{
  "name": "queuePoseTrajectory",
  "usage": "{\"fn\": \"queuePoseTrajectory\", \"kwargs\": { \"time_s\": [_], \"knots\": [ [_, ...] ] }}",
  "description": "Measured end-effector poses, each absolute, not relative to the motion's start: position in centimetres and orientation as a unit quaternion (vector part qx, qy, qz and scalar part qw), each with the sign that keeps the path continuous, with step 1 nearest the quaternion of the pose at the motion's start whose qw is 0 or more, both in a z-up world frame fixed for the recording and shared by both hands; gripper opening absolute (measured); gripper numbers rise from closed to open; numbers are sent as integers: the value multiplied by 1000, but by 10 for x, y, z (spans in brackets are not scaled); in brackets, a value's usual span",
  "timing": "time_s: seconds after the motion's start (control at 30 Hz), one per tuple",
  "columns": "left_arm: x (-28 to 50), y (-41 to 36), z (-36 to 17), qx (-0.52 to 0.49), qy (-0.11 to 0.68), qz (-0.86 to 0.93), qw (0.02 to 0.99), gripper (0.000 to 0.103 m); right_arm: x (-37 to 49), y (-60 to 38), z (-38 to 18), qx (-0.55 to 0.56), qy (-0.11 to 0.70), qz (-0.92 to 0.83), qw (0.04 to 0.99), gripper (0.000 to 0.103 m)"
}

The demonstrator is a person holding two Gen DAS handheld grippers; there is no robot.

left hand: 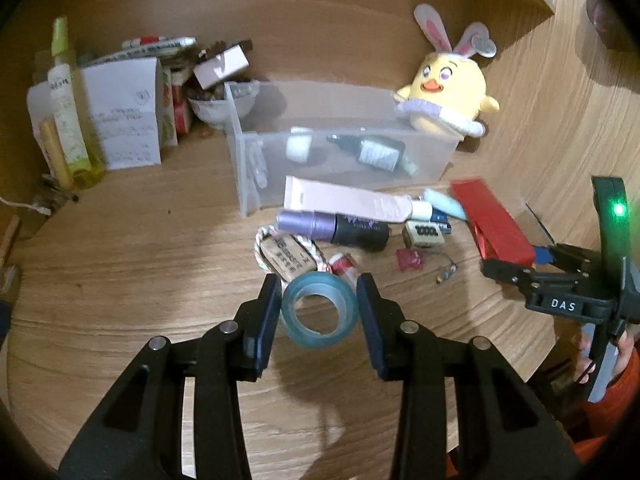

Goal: Organize objects
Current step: 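Grasp the teal tape roll with left tool while right tool grasps red case, then place the teal tape roll and red case into the clear box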

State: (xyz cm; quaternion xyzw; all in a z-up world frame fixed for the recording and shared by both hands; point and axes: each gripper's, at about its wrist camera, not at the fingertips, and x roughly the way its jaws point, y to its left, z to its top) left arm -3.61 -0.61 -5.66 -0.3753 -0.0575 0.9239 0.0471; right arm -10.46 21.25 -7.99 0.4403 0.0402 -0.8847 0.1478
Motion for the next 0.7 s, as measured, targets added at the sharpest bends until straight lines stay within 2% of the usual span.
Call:
{"fn": "queuePoseTrajectory", "kwargs": {
  "time_s": [0.47, 0.7],
  "knots": [
    [-53, -1, -22, -330, -53, 942, 33, 39, -86, 235, -13, 334, 14, -929, 160, 58],
    [-72, -2, -1, -306, -49, 951, 21, 39, -114, 218, 19, 296, 10, -936, 190, 58]
  ]
}}
